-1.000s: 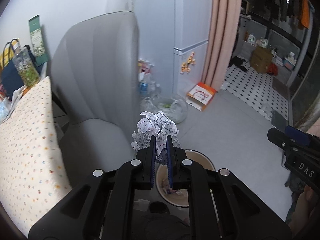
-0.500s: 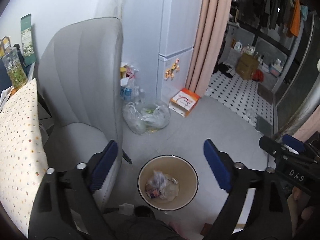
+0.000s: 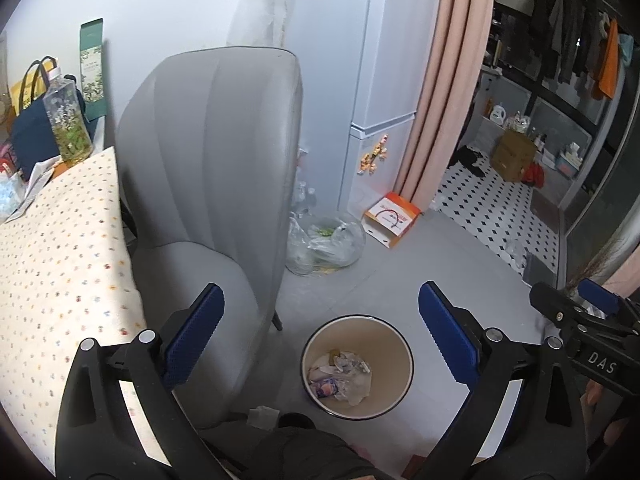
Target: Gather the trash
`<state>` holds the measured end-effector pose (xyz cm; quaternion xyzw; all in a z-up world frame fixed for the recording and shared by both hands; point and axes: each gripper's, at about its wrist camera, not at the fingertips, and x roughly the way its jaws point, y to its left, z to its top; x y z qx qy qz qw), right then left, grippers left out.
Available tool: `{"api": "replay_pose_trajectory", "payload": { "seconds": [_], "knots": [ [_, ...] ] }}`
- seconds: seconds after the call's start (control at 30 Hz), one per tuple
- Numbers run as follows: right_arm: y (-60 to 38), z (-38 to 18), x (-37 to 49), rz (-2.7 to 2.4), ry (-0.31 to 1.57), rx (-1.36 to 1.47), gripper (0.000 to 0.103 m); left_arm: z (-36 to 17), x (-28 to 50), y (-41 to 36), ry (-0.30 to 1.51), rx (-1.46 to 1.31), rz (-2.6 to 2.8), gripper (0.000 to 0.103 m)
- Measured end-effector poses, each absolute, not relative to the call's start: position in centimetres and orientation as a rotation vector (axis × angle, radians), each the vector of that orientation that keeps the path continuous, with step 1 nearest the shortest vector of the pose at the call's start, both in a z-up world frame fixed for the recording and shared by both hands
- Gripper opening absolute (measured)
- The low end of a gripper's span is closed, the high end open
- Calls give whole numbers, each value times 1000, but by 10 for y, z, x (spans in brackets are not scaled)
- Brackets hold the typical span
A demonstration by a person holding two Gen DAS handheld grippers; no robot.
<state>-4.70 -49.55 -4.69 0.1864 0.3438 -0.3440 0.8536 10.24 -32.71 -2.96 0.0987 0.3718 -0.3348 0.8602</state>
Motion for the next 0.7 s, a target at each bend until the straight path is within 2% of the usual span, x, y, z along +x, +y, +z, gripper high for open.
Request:
{"api": "replay_pose_trajectory", "payload": {
  "seconds": [0.7],
  "knots": [
    [-407, 18, -50, -681, 630, 295, 95, 30, 93, -218, 661, 144, -544, 97]
  ]
}}
